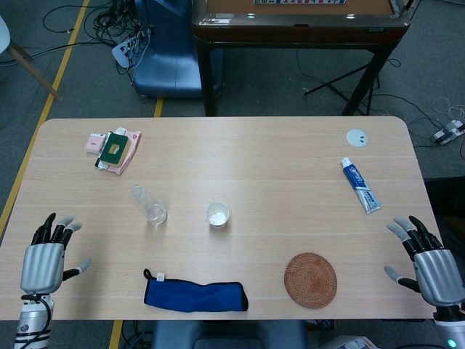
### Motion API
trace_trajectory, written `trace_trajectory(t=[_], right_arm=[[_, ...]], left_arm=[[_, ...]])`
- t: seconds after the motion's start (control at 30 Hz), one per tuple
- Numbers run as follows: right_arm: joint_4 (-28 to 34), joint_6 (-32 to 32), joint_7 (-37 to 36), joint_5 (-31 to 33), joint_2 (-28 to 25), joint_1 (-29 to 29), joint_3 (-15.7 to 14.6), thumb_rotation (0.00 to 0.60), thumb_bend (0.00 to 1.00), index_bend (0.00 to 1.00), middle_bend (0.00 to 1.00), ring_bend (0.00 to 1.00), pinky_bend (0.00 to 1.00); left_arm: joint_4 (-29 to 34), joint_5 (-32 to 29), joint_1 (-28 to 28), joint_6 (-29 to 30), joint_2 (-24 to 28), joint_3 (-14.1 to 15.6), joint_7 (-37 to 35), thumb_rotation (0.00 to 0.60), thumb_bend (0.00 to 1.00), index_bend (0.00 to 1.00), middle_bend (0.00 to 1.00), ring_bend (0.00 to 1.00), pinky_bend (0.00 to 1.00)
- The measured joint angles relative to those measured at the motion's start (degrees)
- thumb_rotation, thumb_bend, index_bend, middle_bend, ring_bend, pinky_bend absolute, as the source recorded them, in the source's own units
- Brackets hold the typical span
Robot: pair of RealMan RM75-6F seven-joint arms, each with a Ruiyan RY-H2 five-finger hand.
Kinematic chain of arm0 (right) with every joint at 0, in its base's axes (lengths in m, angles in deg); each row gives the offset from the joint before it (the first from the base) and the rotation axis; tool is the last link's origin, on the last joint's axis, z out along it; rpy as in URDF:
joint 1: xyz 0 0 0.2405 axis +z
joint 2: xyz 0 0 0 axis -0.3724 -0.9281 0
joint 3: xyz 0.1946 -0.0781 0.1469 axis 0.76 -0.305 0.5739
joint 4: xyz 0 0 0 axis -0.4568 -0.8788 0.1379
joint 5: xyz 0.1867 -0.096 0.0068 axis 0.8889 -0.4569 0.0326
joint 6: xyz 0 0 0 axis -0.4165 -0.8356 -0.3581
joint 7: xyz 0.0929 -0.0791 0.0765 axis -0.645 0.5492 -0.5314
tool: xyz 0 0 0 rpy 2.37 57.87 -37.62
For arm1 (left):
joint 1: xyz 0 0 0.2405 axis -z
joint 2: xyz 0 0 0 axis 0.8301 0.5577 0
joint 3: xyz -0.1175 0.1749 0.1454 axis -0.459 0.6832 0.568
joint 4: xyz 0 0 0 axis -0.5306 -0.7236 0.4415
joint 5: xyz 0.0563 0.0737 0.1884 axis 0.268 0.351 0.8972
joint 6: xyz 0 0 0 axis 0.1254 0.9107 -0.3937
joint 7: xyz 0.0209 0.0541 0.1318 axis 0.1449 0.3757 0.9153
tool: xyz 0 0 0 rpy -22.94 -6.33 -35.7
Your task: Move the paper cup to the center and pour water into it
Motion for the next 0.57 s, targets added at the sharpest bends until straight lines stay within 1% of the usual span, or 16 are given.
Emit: trace_trajectory(t=[0.17, 0.33, 0.57], right_arm=[[0.1, -0.06, 0.61, 0.67, 0.12, -0.17, 0.4, 0.6, 0.0, 0.21, 0.15, 0.06, 0.29], [-0.11, 0.59, 0.73, 1.4, 0.34, -0.03, 0.74, 0.6, 0.0, 0.21, 0.15, 0.06, 0.29], [-0.56, 0.94, 0.51, 1.65, 0.46, -0.01, 0.75, 0.6, 0.0, 0.21, 0.15, 0.06, 0.29]], left_arm=[[1.79, 2.64, -1.78, 0.45, 1.03, 1.78, 0.63, 0.6, 0.05, 0.31, 0.25, 0.07, 0.15], [1.26, 5.02, -3.25, 0.8, 1.66, 2.66, 1.13, 0.6, 0.05, 0.31, 0.25, 0.08, 0.15], [1.38, 5.69, -4.14, 0.04, 2.56, 1.99, 1.95, 0.6, 0.05, 0.31, 0.25, 0.08, 0.15]])
